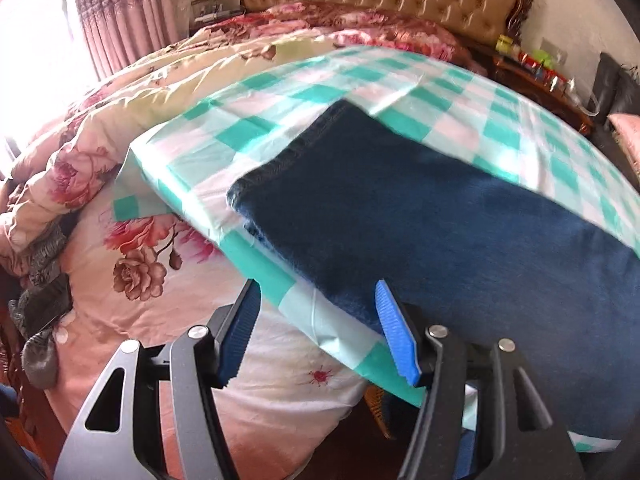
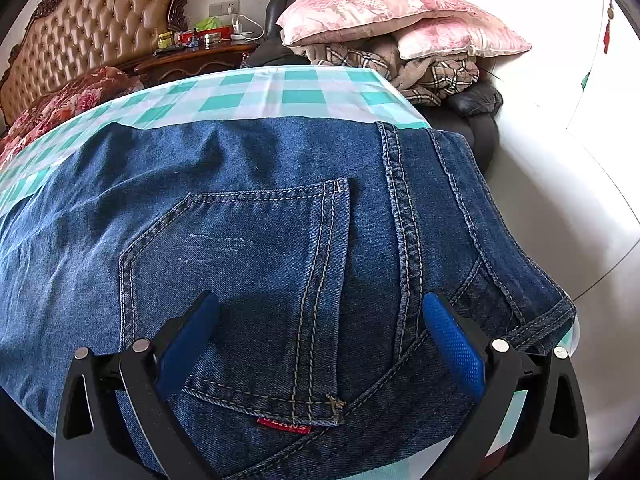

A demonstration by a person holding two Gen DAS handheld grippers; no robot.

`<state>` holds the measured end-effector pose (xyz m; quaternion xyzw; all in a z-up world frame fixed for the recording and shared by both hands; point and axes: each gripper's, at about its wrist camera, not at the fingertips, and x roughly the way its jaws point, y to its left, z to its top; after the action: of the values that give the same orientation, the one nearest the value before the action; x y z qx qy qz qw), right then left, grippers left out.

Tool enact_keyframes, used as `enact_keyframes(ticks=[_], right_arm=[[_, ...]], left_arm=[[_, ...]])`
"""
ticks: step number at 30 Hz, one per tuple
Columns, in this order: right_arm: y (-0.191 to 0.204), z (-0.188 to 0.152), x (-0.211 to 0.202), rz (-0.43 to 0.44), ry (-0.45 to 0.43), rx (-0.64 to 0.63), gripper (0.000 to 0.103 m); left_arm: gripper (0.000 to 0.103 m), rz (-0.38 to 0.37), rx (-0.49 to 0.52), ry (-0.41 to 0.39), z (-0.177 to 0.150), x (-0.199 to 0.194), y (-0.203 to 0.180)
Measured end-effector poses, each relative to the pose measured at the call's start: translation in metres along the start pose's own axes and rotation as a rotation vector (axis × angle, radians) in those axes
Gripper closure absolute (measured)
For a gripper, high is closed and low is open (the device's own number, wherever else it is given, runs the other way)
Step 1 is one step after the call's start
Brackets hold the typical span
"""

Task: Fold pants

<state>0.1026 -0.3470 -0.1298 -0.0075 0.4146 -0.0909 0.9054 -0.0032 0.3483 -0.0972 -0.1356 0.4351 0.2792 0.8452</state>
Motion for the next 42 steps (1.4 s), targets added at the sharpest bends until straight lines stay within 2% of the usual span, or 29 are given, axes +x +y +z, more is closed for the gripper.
enact_keyframes(ticks=[3,6,8,11,14,15,16,17,18,19,21,23,27,29,32,33,37,38,41,42], right_arm=[[0.0,0.0,0.0,0.0,0.002,0.003,0.005],[-0.001,0.004,-0.002,0.001,0.008,0.013,0.006],[-0.006,0.005,-0.014,0.029,-0.028,0.036,0.006],[-0.013,0.001,-0.034,0.061,-0.079,0.033,0.006],[-0.021,-0.009,-0.036,0.037,-0.056,0.004,0.006],[-0.023,-0.013,-0.033,0.012,-0.034,-0.008,0.006],[-0.027,-0.017,-0.029,-0.02,-0.008,-0.021,0.007],[-0.03,-0.021,-0.028,-0.031,0.001,-0.024,0.007],[-0.035,-0.024,-0.029,-0.006,0.004,-0.014,0.007],[-0.038,-0.026,-0.03,0.007,0.011,-0.004,0.008],[-0.037,-0.027,-0.032,-0.003,0.009,-0.015,0.008],[-0.033,-0.026,-0.035,-0.023,0.005,-0.029,0.008],[-0.033,-0.024,-0.035,-0.024,0.011,-0.016,0.008],[-0.037,-0.023,-0.032,-0.045,0.024,-0.014,0.008],[-0.046,-0.021,-0.038,-0.085,0.016,0.014,0.008],[-0.051,-0.021,-0.041,-0.076,0.008,0.027,0.008],[-0.074,-0.02,-0.046,-0.083,0.008,0.096,0.008],[-0.079,-0.02,-0.047,-0.085,0.008,0.115,0.008],[-0.093,-0.019,-0.047,-0.092,0.015,0.167,0.008],[-0.098,-0.018,-0.05,-0.105,0.009,0.179,0.008]], left_arm=[[0.043,-0.063,0.071,-0.054,-0.001,-0.012,-0.017],[0.043,-0.166,0.175,-0.103,-0.003,-0.022,-0.045],[0.043,-0.224,0.254,-0.103,-0.008,-0.022,-0.065],[0.043,-0.268,0.301,-0.085,-0.01,-0.008,-0.07],[0.046,-0.212,0.28,-0.054,-0.008,0.016,-0.051],[0.057,-0.201,0.263,-0.062,-0.004,0.018,-0.039],[0.059,-0.179,0.244,-0.063,-0.001,0.018,-0.031],[0.061,-0.153,0.209,-0.068,0.005,0.017,-0.018],[0.061,-0.12,0.167,-0.078,0.009,0.016,-0.006],[0.062,-0.048,0.108,-0.085,0.015,0.016,0.012],[0.062,-0.024,0.049,-0.083,0.02,0.016,0.032],[0.062,-0.041,0.011,-0.102,0.021,0.009,0.045],[0.061,-0.091,0.065,-0.093,0.02,0.009,0.041],[0.06,-0.022,0.062,-0.059,0.022,0.022,0.047],[0.06,-0.02,-0.074,-0.083,0.029,0.019,0.07],[0.06,-0.02,-0.085,-0.094,0.03,0.016,0.074],[0.06,-0.131,-0.117,-0.066,0.034,0.018,0.079],[0.062,-0.132,-0.117,-0.055,0.034,0.021,0.079],[0.092,-0.139,-0.096,-0.048,0.038,0.025,0.075],[0.093,-0.13,-0.086,-0.056,0.04,0.023,0.073]])
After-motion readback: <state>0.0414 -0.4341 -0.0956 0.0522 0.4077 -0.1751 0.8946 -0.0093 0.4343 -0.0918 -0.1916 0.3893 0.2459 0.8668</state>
